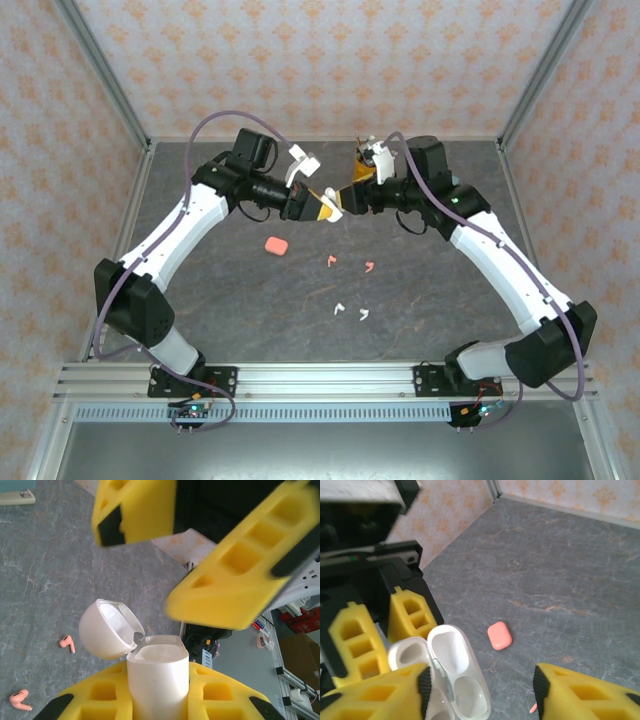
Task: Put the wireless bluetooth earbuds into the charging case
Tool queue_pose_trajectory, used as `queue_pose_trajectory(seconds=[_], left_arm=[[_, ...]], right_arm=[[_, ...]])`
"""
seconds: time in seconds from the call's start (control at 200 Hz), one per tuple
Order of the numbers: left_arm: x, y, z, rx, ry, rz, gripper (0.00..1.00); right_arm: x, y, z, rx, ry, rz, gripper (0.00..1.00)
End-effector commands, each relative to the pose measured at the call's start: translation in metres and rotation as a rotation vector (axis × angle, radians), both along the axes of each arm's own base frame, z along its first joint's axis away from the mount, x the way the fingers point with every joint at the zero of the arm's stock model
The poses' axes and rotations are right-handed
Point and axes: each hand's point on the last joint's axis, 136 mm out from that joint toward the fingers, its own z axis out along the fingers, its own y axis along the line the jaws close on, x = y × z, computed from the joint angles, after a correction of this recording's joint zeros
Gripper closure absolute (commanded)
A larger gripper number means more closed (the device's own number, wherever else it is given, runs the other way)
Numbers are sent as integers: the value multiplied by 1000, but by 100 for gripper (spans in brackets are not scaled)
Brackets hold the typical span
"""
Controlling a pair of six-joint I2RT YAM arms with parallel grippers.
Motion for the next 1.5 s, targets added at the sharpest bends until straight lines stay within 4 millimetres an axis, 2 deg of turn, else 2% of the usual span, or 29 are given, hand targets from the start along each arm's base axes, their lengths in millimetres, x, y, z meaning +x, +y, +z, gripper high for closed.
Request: queue_pose_trajectory(seconds=[0.0, 0.09, 0.205, 0.28, 0.35, 0.365, 0.405, 0.576, 0.751, 0.991, 1.256, 1.496], left_arm=[[0, 2, 9, -9, -65, 27, 100], [8, 7, 3, 24, -100, 100, 100], [15, 15, -2, 45, -166, 187, 100], [21, 21, -5, 49, -214, 247, 100], [29, 28, -10, 65, -277, 332, 100], [30, 30, -11, 63, -295, 345, 100], [33, 35, -13, 65, -352, 396, 100], [43, 60, -16, 77, -606, 624, 100], [44, 71, -29, 135, -705, 744, 100], [37, 77, -31, 28, -805, 882, 100], [27, 80, -34, -70, -885, 904, 100], [10, 76, -21, -140, -977, 843, 100]], right_arm=[[-1, -14, 38, 40, -77, -100, 35], [4, -30, 39, 37, -42, -219, 32], [6, -50, 25, 19, 47, -368, 32], [3, -63, 9, 7, 111, -453, 32], [-2, -70, -14, -10, 182, -501, 32], [-6, -74, -12, 2, 181, -515, 32], [-10, -79, -22, 1, 212, -546, 32], [-29, -84, -68, 8, 360, -590, 32], [-44, -92, -111, -2, 475, -654, 33], [-64, -84, -150, -38, 558, -672, 35], [-75, -65, -166, -105, 558, -692, 35], [-79, -59, -185, -139, 584, -815, 37]])
